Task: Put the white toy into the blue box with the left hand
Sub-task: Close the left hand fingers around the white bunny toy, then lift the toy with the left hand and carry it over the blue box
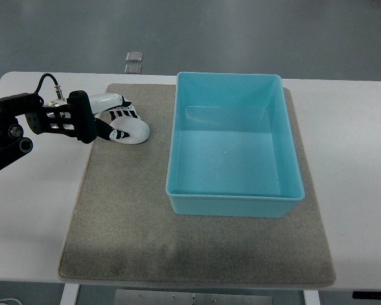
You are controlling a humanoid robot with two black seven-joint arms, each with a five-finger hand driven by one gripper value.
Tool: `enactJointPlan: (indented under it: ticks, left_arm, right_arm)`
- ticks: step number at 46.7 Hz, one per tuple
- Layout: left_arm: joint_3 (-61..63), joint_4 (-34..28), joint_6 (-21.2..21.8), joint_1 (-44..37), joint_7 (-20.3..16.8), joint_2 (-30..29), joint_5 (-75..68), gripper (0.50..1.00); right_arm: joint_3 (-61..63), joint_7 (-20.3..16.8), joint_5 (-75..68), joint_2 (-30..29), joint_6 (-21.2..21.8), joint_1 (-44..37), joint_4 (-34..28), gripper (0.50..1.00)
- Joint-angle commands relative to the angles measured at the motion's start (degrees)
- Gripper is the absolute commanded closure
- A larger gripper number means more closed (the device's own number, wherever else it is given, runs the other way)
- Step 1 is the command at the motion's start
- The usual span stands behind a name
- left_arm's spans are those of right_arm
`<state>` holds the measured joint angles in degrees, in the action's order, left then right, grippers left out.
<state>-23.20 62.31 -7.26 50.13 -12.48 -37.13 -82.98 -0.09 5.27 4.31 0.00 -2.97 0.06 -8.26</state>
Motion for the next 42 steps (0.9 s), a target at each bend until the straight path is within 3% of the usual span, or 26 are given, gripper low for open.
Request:
enactJointPlan:
  ticks: [1, 22, 32, 42]
  left_arm:
    - [-0.1, 0.0, 0.1, 0.1, 0.0, 0.0, 0.0, 1.0]
    - [-5.9, 0.2, 0.5, 3.9, 0.0, -0.7, 0.9, 1.0]
    - [-7.1, 4.1, 0.6, 8.1, 0.0, 0.2, 1.0, 1.0]
    - [-7.1, 8.4, 0.5, 8.3, 0.0, 6.5, 0.7, 1.0]
  right_arm:
    - [0.0, 0.0, 0.0, 0.0, 0.1, -0.1, 0.0, 0.564]
    - [0.0, 0.0, 0.0, 0.0, 0.1, -0.1, 0.0, 0.564]
    - [0.0, 0.0, 0.0, 0.0, 0.1, 0.0, 0.0, 0.564]
    - [0.0, 0.0, 0.0, 0.0, 0.0, 0.0, 0.0, 0.564]
